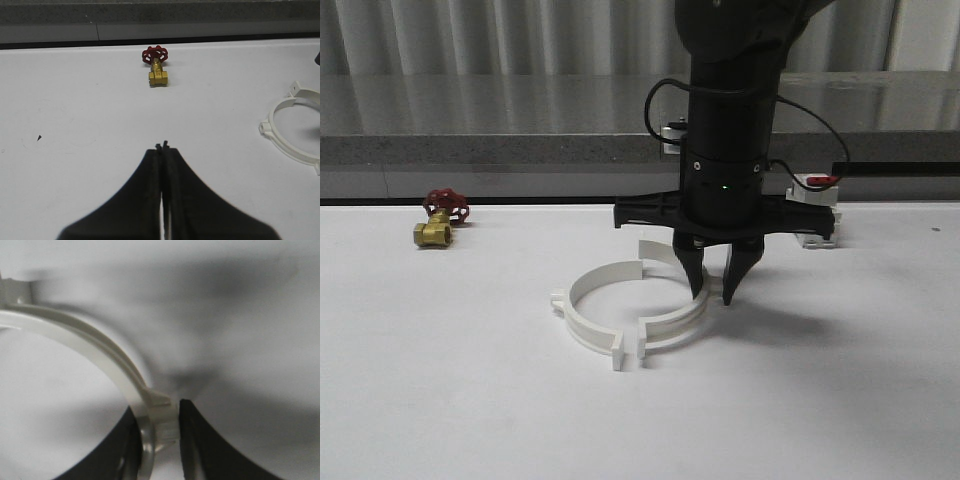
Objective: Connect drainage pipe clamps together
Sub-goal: 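Press the second half's ends against the first half's ends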
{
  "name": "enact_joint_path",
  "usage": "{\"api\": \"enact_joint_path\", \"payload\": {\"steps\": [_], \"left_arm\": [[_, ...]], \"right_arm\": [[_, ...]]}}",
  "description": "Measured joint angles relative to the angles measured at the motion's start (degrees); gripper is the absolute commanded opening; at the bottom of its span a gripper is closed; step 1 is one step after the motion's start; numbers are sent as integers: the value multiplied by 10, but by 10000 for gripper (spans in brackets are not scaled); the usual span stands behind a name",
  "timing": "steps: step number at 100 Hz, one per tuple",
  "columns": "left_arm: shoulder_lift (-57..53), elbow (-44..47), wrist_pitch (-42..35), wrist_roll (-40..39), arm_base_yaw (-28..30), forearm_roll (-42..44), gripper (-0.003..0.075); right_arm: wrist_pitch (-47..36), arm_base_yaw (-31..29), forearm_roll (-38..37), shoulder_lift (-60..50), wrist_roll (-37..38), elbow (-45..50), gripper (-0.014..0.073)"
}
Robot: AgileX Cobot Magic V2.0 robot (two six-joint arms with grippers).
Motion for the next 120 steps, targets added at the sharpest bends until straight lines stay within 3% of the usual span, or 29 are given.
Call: {"api": "enact_joint_path", "payload": {"steps": [120], "left_arm": [[0, 0, 0, 0, 0, 0, -20]], "right_arm": [[14, 0, 7, 0, 40, 0, 79]]}}
